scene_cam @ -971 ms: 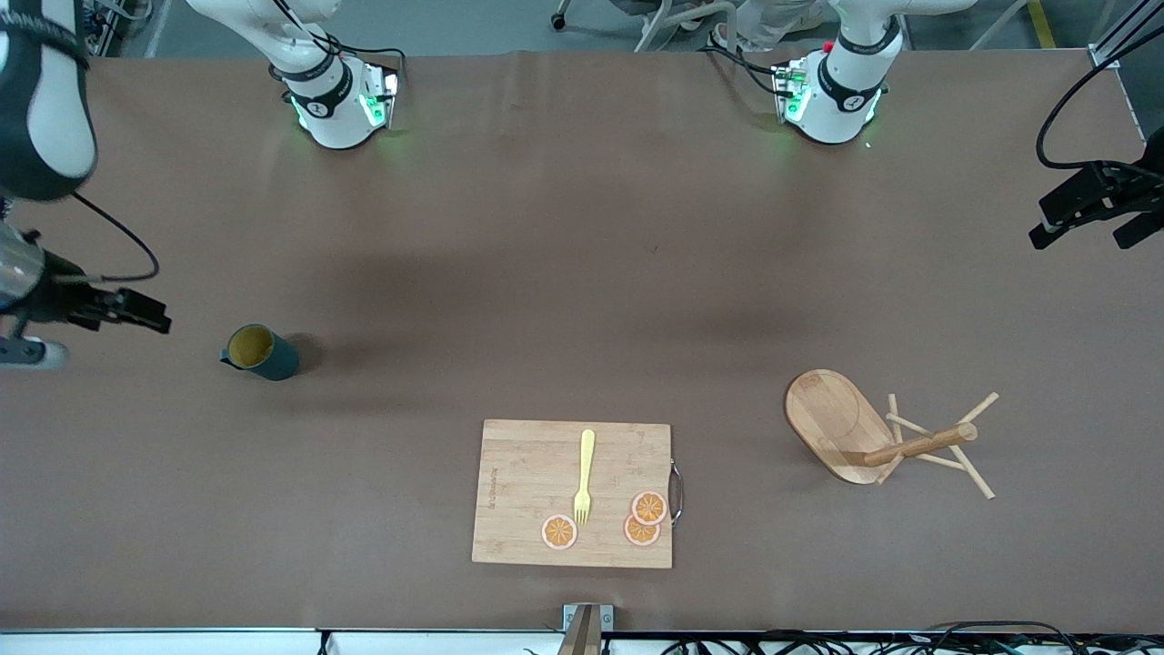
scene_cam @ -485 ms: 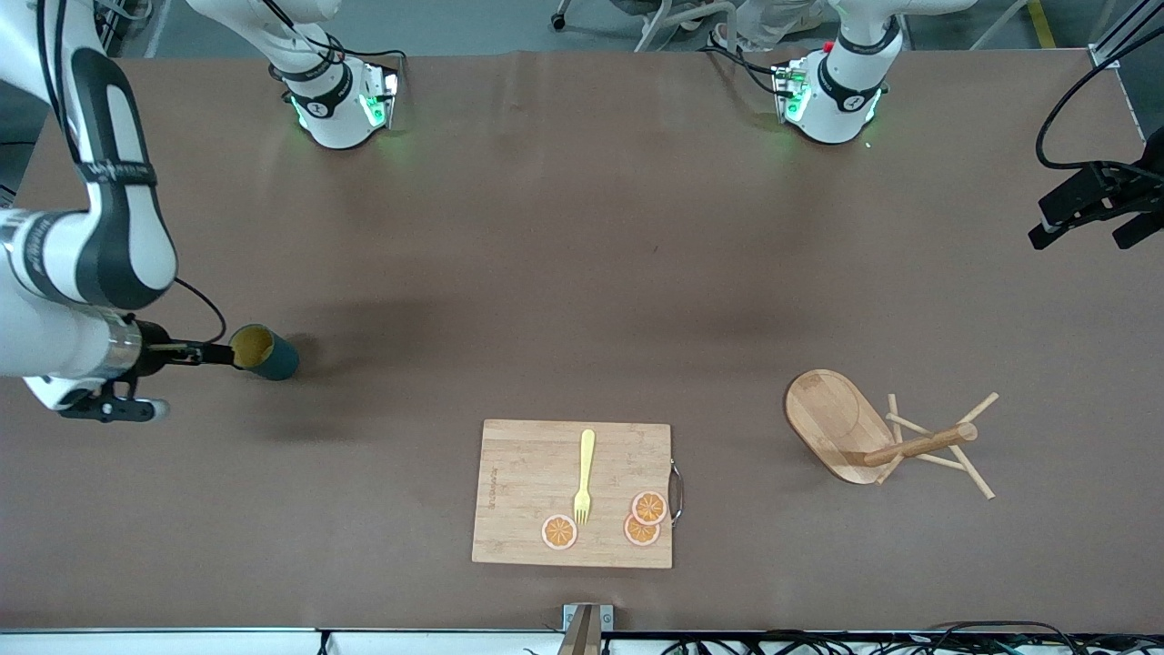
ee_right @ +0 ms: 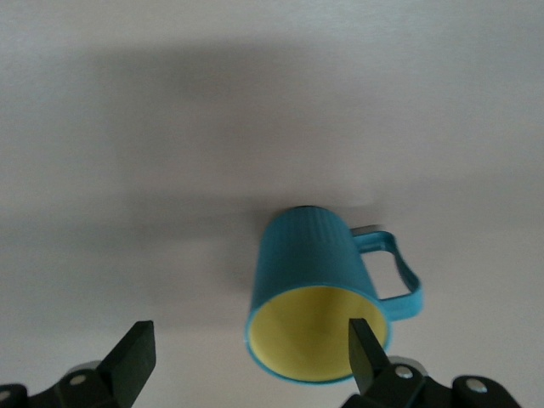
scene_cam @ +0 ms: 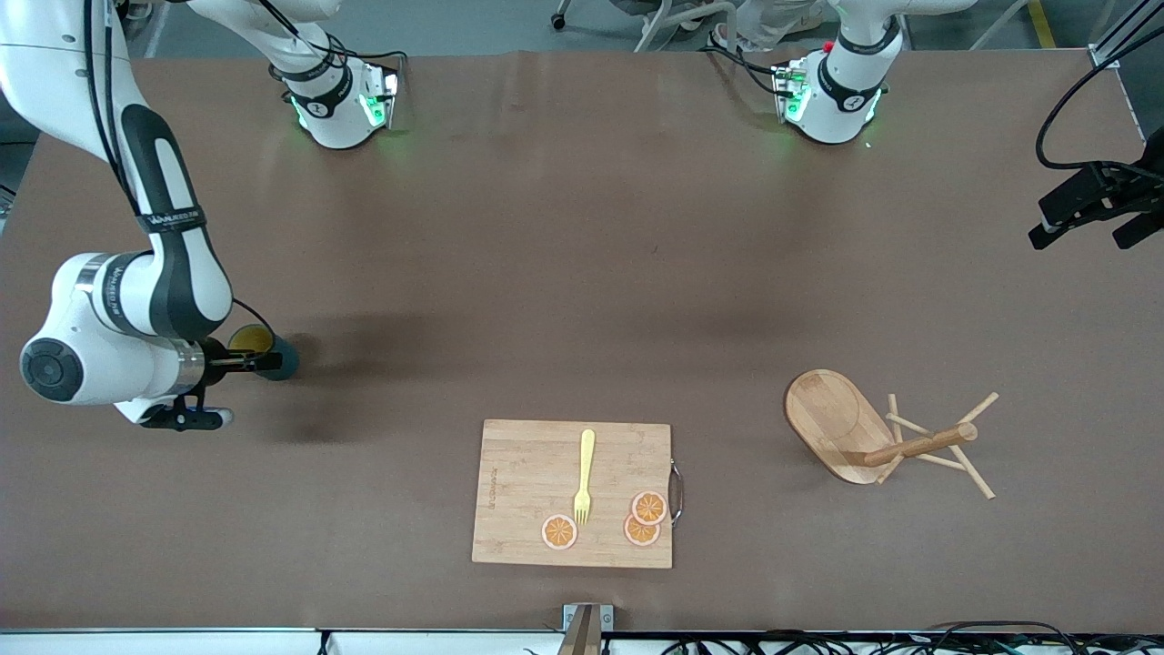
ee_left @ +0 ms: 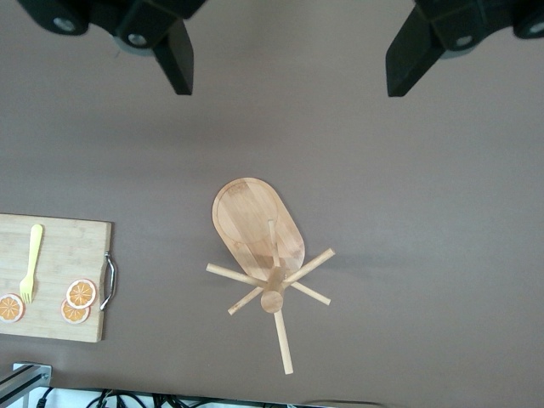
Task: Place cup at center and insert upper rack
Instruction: 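Lower the right gripper and grasp the teal mug rim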
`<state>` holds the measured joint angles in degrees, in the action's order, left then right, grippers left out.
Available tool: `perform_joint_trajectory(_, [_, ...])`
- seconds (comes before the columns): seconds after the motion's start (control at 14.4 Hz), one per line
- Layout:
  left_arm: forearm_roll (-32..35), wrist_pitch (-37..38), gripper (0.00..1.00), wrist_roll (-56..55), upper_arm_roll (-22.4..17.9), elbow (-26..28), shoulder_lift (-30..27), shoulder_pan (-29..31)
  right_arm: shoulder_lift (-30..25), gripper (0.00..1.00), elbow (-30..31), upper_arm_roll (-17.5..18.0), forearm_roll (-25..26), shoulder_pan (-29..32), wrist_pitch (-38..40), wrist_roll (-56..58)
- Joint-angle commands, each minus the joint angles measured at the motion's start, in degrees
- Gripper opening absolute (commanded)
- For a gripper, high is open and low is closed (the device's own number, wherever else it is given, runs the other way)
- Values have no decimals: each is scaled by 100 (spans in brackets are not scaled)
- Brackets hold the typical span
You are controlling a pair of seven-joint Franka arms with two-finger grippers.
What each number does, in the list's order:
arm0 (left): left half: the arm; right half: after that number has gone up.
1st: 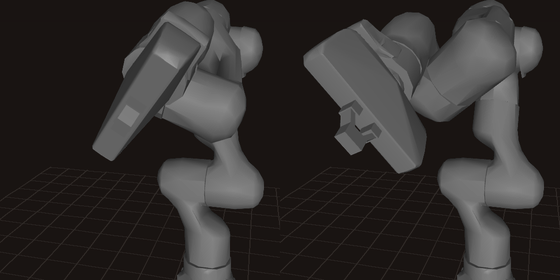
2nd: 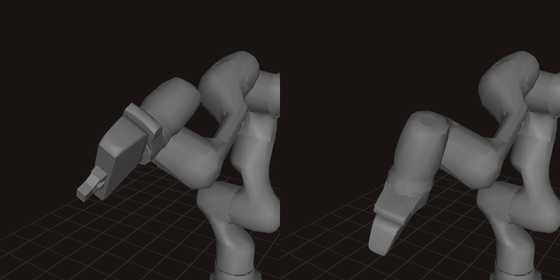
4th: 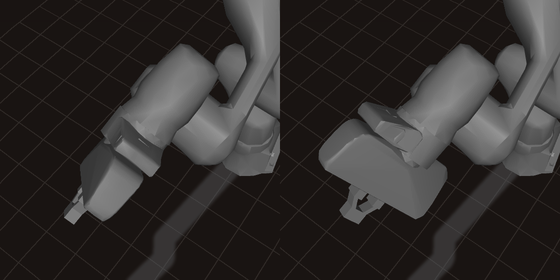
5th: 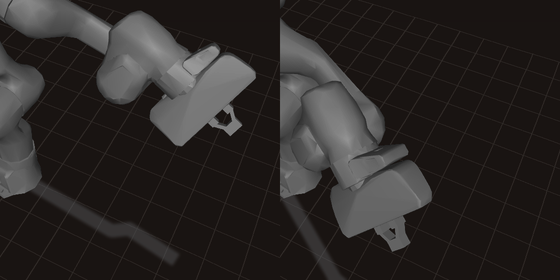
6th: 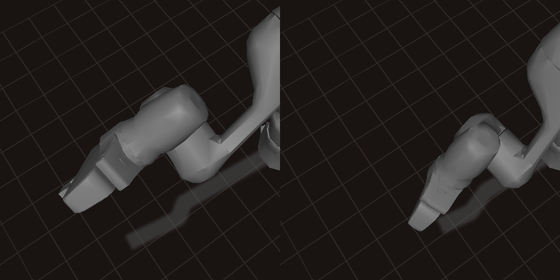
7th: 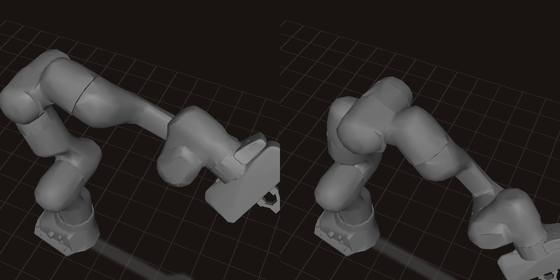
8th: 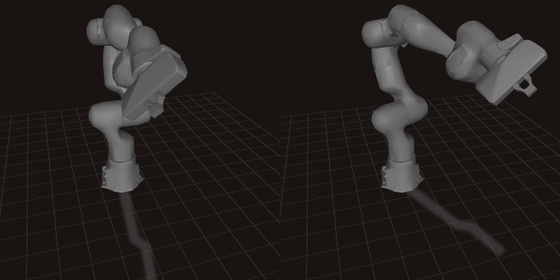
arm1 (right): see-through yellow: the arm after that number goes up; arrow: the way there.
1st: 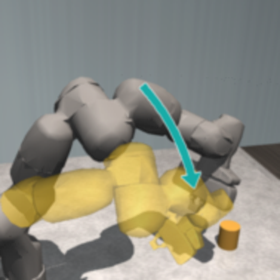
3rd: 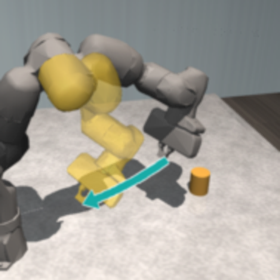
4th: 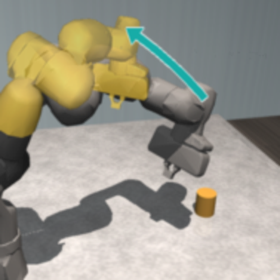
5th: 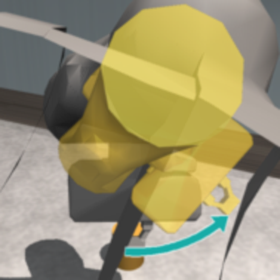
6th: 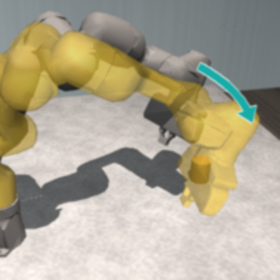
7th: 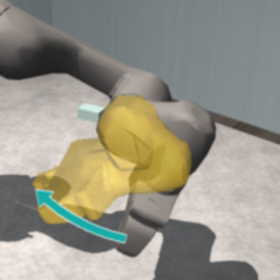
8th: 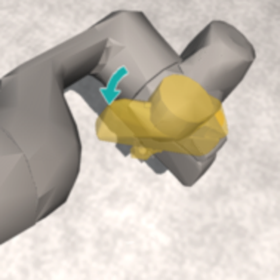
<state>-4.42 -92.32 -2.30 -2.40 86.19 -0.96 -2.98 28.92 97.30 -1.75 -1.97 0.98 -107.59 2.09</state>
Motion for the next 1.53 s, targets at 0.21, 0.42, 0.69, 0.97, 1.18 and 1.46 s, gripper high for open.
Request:
perform_joint_trajectory(0.21, [20, 21, 100, 37, 12, -23, -19, 8, 131, 99, 192, -27, -75, -28, -34, 28])
perform_joint_trajectory(0.42, [20, 21, 100, 37, 12, -23, -10, 17, 131, 89, 333, -27, -75, -45, -16, 28])
perform_joint_trajectory(0.69, [20, 21, 100, 37, 12, -23, -10, 8, 123, 61, 421, -27, -75, -1, -8, 28])
perform_joint_trajectory(0.97, [20, 21, 100, 37, 12, -23, -19, 8, 123, 34, 421, -27, -76, -1, 19, 37])
perform_joint_trajectory(1.18, [20, 21, 100, 37, 12, -23, -10, 17, 123, 2, 395, -18, -84, -27, 19, 37])
perform_joint_trajectory(1.46, [20, 21, 100, 37, 12, -23, -10, 8, 123, 0, 194, -19, -84, -80, 27, 28])
